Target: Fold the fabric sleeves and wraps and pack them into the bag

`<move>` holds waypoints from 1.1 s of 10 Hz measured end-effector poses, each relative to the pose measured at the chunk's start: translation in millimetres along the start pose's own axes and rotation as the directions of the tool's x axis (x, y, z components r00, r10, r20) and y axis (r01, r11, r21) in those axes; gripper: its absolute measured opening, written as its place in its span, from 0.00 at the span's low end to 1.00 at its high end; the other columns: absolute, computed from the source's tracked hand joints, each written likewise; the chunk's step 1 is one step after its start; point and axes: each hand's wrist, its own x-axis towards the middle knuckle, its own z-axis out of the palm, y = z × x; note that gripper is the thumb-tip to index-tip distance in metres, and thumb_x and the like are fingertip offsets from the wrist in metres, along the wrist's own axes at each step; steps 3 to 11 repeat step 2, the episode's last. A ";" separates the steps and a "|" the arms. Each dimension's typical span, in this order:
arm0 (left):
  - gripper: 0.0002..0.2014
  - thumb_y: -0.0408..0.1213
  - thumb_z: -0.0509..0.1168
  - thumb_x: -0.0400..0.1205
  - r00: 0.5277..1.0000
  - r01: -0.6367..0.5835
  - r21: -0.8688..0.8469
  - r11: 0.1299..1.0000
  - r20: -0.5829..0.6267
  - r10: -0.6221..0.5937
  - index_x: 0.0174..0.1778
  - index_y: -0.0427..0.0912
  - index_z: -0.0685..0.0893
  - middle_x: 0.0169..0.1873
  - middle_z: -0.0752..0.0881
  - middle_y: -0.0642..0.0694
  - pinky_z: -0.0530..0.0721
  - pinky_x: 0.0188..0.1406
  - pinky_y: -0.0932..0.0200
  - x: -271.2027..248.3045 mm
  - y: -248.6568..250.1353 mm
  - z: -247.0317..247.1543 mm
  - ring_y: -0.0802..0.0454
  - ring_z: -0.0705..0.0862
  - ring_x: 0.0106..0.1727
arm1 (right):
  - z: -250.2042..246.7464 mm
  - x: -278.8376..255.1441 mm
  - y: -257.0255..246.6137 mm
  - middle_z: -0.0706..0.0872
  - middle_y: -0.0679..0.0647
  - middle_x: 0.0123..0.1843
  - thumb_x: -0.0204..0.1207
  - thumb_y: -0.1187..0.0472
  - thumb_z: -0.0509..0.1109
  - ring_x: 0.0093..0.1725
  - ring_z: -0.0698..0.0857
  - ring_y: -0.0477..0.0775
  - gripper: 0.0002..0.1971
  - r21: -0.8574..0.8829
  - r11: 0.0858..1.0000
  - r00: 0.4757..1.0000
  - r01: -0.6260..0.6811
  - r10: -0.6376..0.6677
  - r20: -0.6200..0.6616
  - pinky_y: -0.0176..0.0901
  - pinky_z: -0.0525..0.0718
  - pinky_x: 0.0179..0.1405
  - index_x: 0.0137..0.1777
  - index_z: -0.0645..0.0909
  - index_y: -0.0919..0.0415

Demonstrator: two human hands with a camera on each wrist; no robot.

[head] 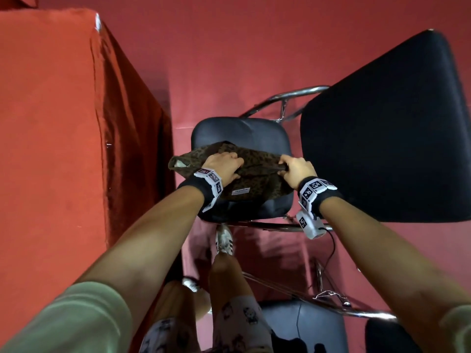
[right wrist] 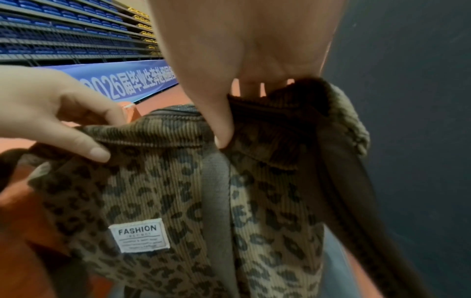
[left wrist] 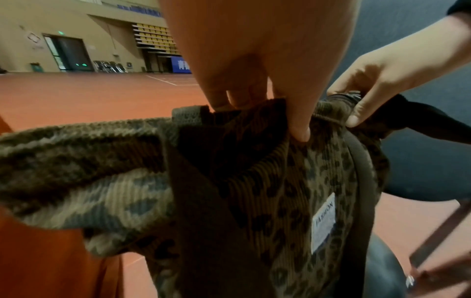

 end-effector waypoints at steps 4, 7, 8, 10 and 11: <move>0.19 0.47 0.67 0.79 0.995 0.081 -0.147 0.986 -0.041 -0.088 0.64 0.45 0.75 0.62 0.76 0.44 0.73 0.63 0.49 -29.2 -11.1 -24.8 0.43 0.75 0.65 | -19.1 -5.0 -26.1 0.79 0.61 0.64 0.73 0.62 0.67 0.66 0.75 0.66 0.19 -0.072 0.992 0.994 0.105 -0.106 -0.008 0.56 0.73 0.62 0.65 0.74 0.58; 0.19 0.47 0.67 0.79 0.995 0.081 -0.147 0.986 -0.041 -0.088 0.64 0.45 0.75 0.62 0.76 0.44 0.73 0.63 0.49 -29.2 -11.1 -24.8 0.43 0.75 0.65 | -19.1 -5.0 -26.1 0.79 0.61 0.64 0.73 0.62 0.67 0.66 0.75 0.66 0.19 -0.072 0.992 0.994 0.105 -0.106 -0.008 0.56 0.73 0.62 0.65 0.74 0.58; 0.19 0.47 0.67 0.79 0.995 0.081 -0.147 0.986 -0.041 -0.088 0.64 0.45 0.75 0.62 0.76 0.44 0.73 0.63 0.49 -29.2 -11.1 -24.8 0.43 0.75 0.65 | -19.1 -5.0 -26.1 0.79 0.61 0.64 0.73 0.62 0.67 0.66 0.75 0.66 0.19 -0.072 0.992 0.994 0.105 -0.106 -0.008 0.56 0.73 0.62 0.65 0.74 0.58; 0.19 0.47 0.67 0.79 0.995 0.081 -0.147 0.986 -0.041 -0.088 0.64 0.45 0.75 0.62 0.76 0.44 0.73 0.63 0.49 -29.2 -11.1 -24.8 0.43 0.75 0.65 | -19.1 -5.0 -26.1 0.79 0.61 0.64 0.73 0.62 0.67 0.66 0.75 0.66 0.19 -0.072 0.992 0.994 0.105 -0.106 -0.008 0.56 0.73 0.62 0.65 0.74 0.58; 0.19 0.47 0.67 0.79 0.995 0.081 -0.147 0.986 -0.041 -0.088 0.64 0.45 0.75 0.62 0.76 0.44 0.73 0.63 0.49 -29.2 -11.1 -24.8 0.43 0.75 0.65 | -19.1 -5.0 -26.1 0.79 0.61 0.64 0.73 0.62 0.67 0.66 0.75 0.66 0.19 -0.072 0.992 0.994 0.105 -0.106 -0.008 0.56 0.73 0.62 0.65 0.74 0.58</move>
